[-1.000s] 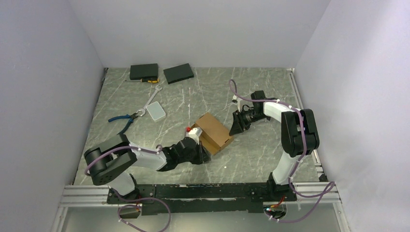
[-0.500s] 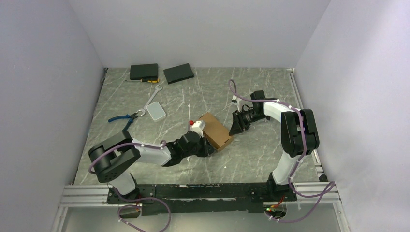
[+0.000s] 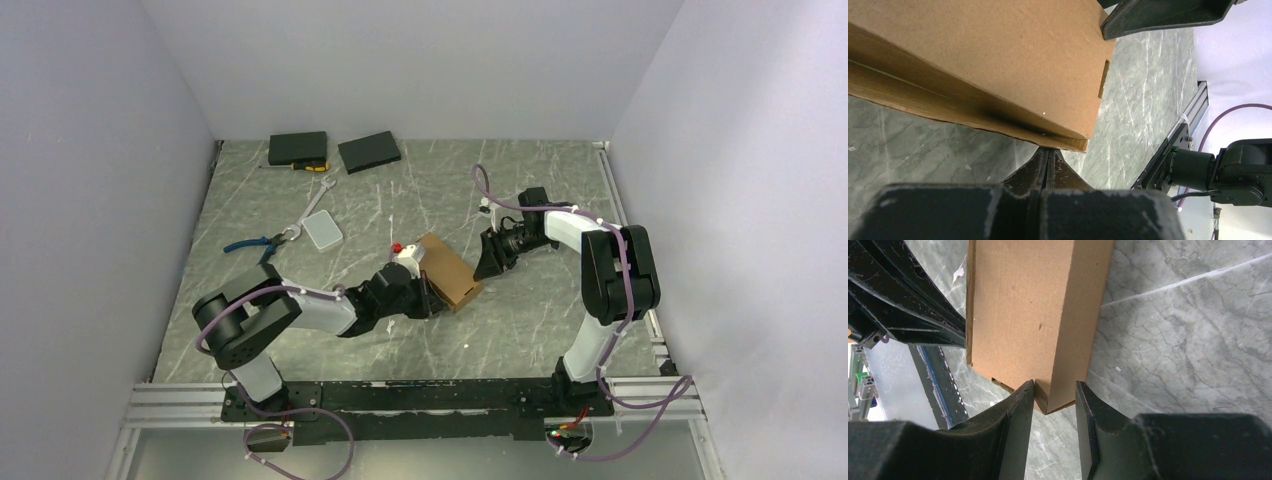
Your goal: Fold the paper box
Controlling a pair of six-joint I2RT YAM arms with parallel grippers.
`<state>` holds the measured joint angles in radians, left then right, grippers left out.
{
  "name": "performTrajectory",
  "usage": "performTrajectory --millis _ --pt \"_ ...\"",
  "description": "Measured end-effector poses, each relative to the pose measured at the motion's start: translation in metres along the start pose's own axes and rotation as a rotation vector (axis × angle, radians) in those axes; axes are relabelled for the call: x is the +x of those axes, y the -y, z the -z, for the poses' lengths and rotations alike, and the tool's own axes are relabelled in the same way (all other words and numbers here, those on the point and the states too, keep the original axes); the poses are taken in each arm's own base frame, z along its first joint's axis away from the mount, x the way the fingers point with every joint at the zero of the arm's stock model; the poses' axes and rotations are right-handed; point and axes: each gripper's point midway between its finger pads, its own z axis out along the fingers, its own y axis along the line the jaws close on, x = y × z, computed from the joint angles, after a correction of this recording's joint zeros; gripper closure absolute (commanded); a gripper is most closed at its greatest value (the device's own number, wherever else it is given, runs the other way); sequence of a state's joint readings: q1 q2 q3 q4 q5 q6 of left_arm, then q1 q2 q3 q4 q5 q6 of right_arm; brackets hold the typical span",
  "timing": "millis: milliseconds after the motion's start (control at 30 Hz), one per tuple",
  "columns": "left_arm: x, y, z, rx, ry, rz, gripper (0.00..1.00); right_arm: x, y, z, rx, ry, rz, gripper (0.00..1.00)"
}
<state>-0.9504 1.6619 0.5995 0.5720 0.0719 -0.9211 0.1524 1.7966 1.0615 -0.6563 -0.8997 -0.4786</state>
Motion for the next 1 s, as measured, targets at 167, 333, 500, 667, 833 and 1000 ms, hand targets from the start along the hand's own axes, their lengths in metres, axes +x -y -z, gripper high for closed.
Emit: performTrajectory --millis 167,333,500,667,833,1000 --pt "0.004 -0.004 0.007 0.008 -0.020 -0.015 0.96 0.000 0.000 0.000 0.000 -0.001 0.001 0.61" --pt "0.000 -0.005 0.023 0.008 -0.025 -0.032 0.94 0.000 -0.001 -0.001 -0.001 -0.003 0.003 0.61" --pt "-0.008 -0.013 0.039 -0.027 -0.020 -0.036 0.89 0.000 -0.001 -0.001 -0.002 -0.003 0.004 0.61" --pt "-0.027 -0.052 0.064 -0.155 0.023 0.029 0.89 0.000 -0.001 -0.001 -0.002 -0.004 0.004 0.61" --pt "-0.051 -0.090 0.087 -0.291 0.093 0.100 0.96 0.000 -0.001 -0.001 -0.002 -0.004 0.003 0.61" --pt "-0.059 -0.114 0.091 -0.372 0.094 0.152 1.00 0.000 -0.001 -0.001 -0.003 -0.004 0.003 0.61"
